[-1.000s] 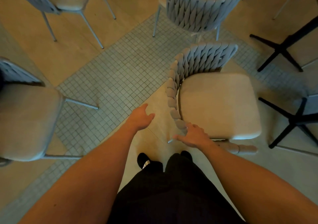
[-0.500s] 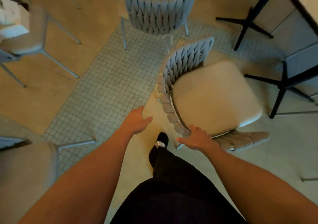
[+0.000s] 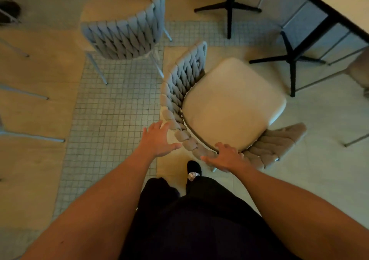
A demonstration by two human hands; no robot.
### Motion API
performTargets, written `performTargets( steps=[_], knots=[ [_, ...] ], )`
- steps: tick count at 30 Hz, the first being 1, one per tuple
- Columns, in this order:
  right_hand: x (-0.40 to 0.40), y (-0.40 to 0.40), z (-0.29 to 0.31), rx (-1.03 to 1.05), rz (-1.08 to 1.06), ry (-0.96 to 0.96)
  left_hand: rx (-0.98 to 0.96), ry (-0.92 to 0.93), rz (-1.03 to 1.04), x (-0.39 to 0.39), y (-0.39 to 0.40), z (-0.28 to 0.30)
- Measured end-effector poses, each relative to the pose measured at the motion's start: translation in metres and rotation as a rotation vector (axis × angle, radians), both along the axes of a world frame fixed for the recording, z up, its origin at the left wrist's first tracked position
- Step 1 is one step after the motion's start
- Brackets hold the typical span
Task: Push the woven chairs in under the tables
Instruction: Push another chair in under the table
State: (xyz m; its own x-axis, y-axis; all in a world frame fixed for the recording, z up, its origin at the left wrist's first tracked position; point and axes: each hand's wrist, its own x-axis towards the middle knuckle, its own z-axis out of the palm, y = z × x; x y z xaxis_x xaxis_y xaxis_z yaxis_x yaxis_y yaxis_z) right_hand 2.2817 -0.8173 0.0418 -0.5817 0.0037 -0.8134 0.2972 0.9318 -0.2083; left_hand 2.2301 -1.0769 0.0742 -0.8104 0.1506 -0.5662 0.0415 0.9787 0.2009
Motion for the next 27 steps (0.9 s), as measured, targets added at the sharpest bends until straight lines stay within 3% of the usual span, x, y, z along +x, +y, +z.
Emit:
performTargets(
  steps=[6,16,23,27],
  knots=[
    [0.005,-0.016,0.006,0.059,-0.146,-0.013,-0.099,-0.029,-0.330,-0.052,-0.016,-0.012],
    [0.009,-0.044,-0.013,0.197,-0.167,-0.067,-0.305,-0.013,-0.930,-0.123,0.005,-0.029],
    [0.004,-0.057,-0.025,0.248,-0.190,-0.103,-0.333,-0.082,-1.109,-0.135,0.016,-0.057],
    [0.006,-0.058,-0.034,0.281,-0.152,-0.084,-0.280,-0.054,-1.110,-0.133,0.021,-0.063]
  ],
)
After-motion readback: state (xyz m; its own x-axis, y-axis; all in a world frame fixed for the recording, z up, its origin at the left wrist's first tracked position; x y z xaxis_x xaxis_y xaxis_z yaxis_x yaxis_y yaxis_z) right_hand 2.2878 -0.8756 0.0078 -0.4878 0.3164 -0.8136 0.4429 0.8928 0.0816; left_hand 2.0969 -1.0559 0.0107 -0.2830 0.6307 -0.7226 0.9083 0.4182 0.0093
